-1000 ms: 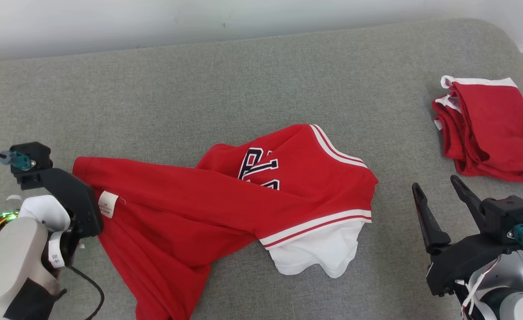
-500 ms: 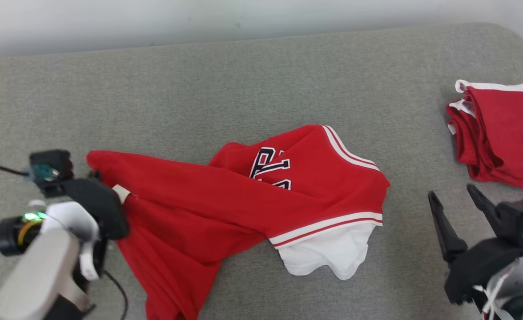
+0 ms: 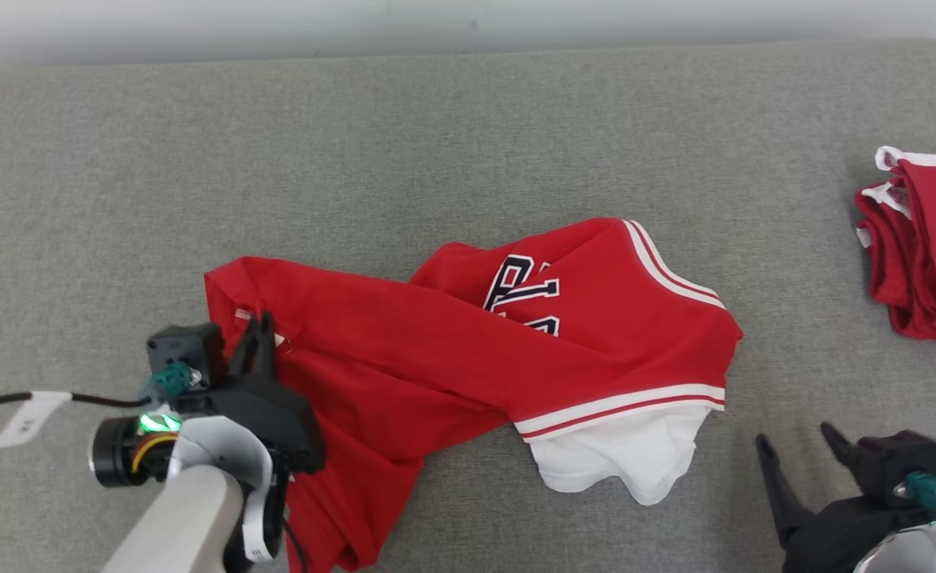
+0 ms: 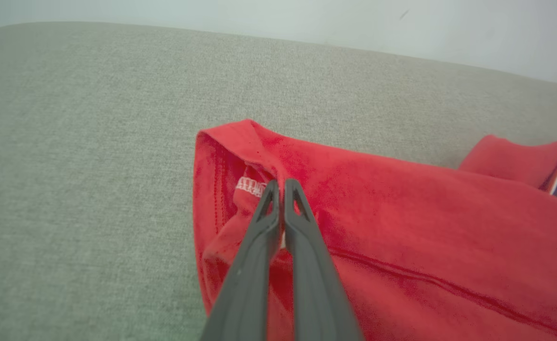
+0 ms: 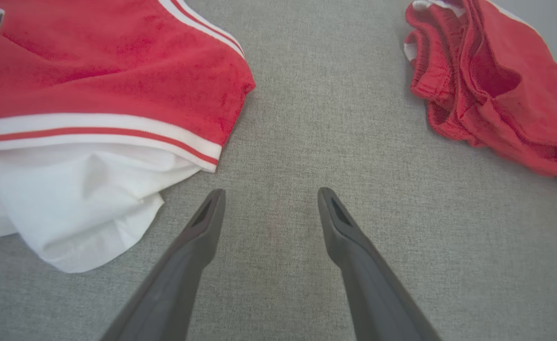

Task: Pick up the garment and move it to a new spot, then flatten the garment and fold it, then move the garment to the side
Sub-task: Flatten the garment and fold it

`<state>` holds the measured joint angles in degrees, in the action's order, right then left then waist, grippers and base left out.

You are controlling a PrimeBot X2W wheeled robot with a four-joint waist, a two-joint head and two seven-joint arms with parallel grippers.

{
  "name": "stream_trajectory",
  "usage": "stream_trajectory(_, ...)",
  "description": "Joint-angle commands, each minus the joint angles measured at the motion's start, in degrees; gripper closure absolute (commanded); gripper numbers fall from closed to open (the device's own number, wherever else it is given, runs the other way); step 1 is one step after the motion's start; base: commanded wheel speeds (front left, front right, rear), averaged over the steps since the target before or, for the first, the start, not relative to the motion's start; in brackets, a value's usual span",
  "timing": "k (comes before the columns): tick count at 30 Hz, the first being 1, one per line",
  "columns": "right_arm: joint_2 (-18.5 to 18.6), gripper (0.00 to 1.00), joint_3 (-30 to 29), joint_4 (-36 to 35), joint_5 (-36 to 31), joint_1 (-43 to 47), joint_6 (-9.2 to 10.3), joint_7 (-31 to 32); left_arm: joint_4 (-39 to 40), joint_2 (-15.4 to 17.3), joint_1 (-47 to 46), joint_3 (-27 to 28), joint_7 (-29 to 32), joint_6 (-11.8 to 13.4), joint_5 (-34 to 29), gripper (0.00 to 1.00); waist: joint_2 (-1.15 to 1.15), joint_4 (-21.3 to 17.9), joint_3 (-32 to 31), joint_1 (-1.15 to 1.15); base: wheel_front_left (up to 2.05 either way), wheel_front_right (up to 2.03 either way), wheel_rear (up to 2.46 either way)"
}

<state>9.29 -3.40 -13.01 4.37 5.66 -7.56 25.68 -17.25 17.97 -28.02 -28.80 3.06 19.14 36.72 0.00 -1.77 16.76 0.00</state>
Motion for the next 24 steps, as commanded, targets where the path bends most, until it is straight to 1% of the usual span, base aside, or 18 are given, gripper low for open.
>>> stream_trajectory(1, -0.58, 0.0, -0.08, 0.98, -1.6, -0.42, 0.14, -0.6, 0.02, -0.53, 1.14, -0.01, -0.76, -0.31, -0.22, 1.0, 0.0, 0.75, 0.47, 0.0, 0.0, 0.0, 0.0)
stream_trajectory(3, -1.03, 0.0, -0.02, 1.72, -2.41, -0.5, 0.14, -1.0, -0.2, -0.97, 1.35, -0.18, -1.14, -0.34, -0.02, 1.0, 0.0, 0.93, 0.54, 0.0, 0.0, 0.0, 0.0)
stream_trajectory(6, -2.19, 0.0, 2.04, 3.54, -3.33, -0.41, 0.14, -1.95, -1.2, -2.02, 1.96, -0.76, -1.68, -0.83, 0.43, 1.0, 0.0, 1.34, 0.57, 0.0, 0.0, 0.0, 0.0)
stream_trajectory(10, -1.59, 0.0, 6.16, 4.71, -2.39, -0.7, 0.14, -1.45, -2.35, -2.45, 1.72, -0.87, -2.29, -1.48, 0.87, 1.0, 0.0, 1.61, 0.21, 0.0, 0.0, 0.0, 0.0)
stream_trajectory(14, -1.07, 0.0, 9.07, 4.91, -0.35, -0.42, 0.14, 0.56, -3.36, -2.17, 1.45, -0.58, -2.68, -1.95, 1.28, 1.0, 0.0, 1.42, -0.32, 0.0, 0.0, 0.0, 0.0)
stream_trajectory(20, -0.8, 0.0, 10.3, 4.85, -0.08, -0.74, 0.14, 2.37, -3.79, -1.81, 1.36, -0.37, -2.81, -2.33, 1.82, 1.0, 0.0, 0.72, -0.6, 0.0, 0.0, 0.0, 0.0)
stream_trajectory(23, -1.33, 0.0, 10.93, 6.04, -0.68, -1.82, 0.14, 1.8, -3.52, -1.63, 1.17, -0.24, -2.81, -2.36, 2.04, 1.0, 0.0, 0.49, -0.34, 0.0, 0.0, 0.0, 0.0)
stream_trajectory(24, -1.81, 0.0, 12.74, 7.65, -0.58, -3.42, 0.14, 0.81, -3.25, -1.73, 0.62, -0.49, -2.51, -2.38, 1.97, 1.0, 0.0, 0.8, 0.25, 0.0, 0.0, 0.0, 0.0)
